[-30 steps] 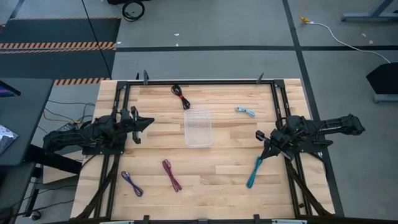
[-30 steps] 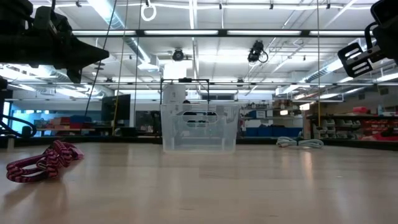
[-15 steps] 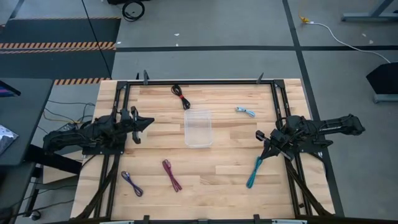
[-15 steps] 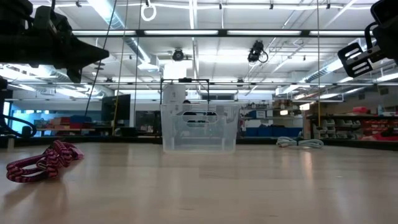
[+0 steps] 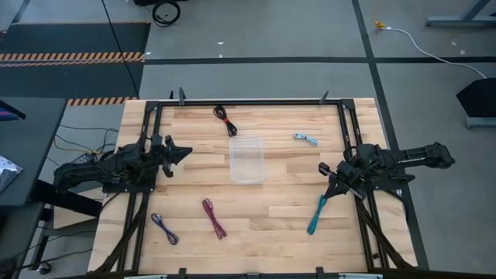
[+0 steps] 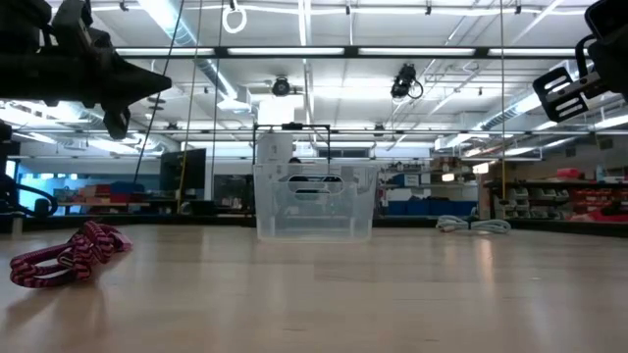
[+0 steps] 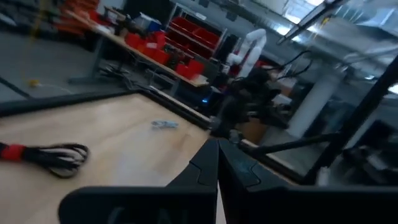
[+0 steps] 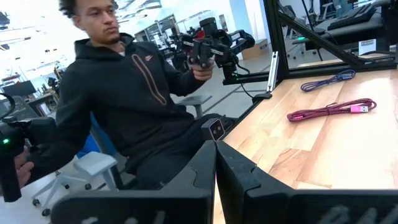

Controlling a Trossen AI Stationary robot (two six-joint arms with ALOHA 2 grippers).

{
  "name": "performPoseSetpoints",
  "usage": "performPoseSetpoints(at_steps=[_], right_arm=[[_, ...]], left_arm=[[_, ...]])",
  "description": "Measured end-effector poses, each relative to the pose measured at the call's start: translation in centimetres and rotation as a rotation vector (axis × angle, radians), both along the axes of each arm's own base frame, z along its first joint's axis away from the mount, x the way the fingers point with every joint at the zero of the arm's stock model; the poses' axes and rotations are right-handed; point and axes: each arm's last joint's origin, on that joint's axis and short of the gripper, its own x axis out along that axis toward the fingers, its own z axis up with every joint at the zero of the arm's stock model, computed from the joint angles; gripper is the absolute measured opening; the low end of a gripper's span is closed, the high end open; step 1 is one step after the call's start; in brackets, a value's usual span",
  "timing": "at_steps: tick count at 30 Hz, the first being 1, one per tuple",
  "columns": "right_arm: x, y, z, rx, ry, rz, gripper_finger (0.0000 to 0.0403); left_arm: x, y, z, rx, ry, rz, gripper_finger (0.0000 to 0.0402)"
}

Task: Pick and place USB-C Cables
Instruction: Put the pink charger cable into the white bin

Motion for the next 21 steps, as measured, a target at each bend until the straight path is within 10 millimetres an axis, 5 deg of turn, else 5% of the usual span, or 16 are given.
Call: performPoseSetpoints(at_steps=[7,15,18,21], right_arm=[[0.0,0.0,0.0,0.000,0.000,0.000,0.0017],[0.0,0.0,0.0,0.000,0.000,0.000,0.0017],[0.0,0.0,0.0,0.000,-0.003,-0.001,0.0017],[0.0,0.0,0.2,0.002,-0.018,-0.001,0.0017]], left_arm=[[-0.5,-1.4,2.6,0.074,-0.129,-0.416,0.0037],[-3.1,-2.2,12.6,0.339,-0.317,-0.429,0.0107],[-2.3,-2.1,15.2,0.389,-0.135,-0.380,0.0126],[-0.1,-1.8,15.8,0.394,0.190,-0.318,0.0138]])
